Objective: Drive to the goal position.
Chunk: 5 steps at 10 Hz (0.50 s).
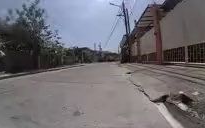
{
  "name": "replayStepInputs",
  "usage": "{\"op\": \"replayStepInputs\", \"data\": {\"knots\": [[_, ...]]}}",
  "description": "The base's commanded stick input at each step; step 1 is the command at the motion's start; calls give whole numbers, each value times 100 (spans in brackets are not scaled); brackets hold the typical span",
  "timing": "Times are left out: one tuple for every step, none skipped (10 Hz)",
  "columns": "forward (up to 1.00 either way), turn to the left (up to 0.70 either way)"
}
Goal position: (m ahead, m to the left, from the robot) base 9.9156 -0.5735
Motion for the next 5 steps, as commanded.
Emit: {"op": "replayStepInputs", "data": {"knots": [[0, 0], [4, 0], [43, 2], [81, 4], [100, 5]]}}
